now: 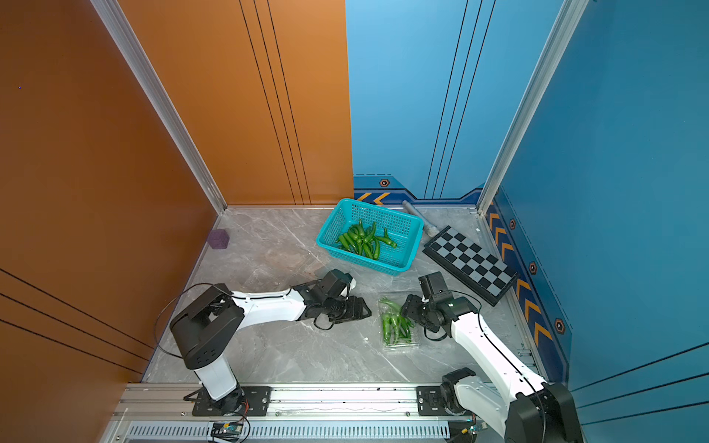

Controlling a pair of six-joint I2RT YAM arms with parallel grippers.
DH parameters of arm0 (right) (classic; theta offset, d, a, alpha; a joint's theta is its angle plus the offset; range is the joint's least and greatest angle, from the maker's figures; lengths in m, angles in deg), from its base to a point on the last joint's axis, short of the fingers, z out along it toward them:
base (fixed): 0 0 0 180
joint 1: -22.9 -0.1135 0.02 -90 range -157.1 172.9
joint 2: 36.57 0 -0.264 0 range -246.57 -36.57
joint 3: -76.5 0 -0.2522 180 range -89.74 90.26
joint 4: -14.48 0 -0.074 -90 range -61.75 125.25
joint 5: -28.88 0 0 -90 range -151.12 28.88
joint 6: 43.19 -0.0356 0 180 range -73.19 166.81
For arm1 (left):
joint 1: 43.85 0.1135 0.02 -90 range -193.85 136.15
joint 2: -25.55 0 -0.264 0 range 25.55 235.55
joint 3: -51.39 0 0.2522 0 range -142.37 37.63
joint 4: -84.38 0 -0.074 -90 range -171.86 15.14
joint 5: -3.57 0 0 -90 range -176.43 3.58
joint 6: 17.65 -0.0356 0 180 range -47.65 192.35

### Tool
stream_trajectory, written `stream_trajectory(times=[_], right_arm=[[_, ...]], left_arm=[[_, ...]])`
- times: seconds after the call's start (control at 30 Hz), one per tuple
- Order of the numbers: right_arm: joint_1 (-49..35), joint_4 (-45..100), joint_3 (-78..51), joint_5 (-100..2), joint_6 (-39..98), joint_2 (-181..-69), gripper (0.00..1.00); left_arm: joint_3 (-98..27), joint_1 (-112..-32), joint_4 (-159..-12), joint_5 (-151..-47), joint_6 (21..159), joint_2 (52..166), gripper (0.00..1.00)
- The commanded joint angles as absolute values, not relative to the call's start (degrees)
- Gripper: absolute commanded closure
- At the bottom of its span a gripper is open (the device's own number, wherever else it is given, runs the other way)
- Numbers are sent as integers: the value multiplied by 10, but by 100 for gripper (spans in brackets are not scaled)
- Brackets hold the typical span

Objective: Take small green peppers out of containers
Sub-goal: Move the packing box to the center of the board.

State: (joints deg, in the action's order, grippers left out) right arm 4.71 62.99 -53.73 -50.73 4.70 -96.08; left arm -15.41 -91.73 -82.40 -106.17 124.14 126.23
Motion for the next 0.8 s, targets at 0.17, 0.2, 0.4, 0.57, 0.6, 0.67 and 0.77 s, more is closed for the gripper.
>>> stream_trajectory(times=[0.17,0.2,0.4,0.57,0.6,0.67,0.77], right_arm=[[33,617,-515,-517,40,-982,27],[31,615,-515,-518,41,-986,27],[23,602,-503,-521,53,-1015,27],[22,599,-497,-521,55,-1025,27],[22,599,-495,-520,56,-1029,27],[22,599,-492,-516,60,-1036,27],[22,598,-491,-516,62,-1041,27]], left_arm=[[-116,-900,-880,-1070,1259,1206,27],[-117,-900,-881,-1070,1258,1209,27],[-130,-898,-893,-1078,1261,1244,29],[-115,-894,-900,-1068,1262,1233,30],[-114,-892,-900,-1067,1260,1232,29],[-107,-889,-919,-1069,1262,1232,30],[-107,-887,-934,-1075,1262,1237,31]])
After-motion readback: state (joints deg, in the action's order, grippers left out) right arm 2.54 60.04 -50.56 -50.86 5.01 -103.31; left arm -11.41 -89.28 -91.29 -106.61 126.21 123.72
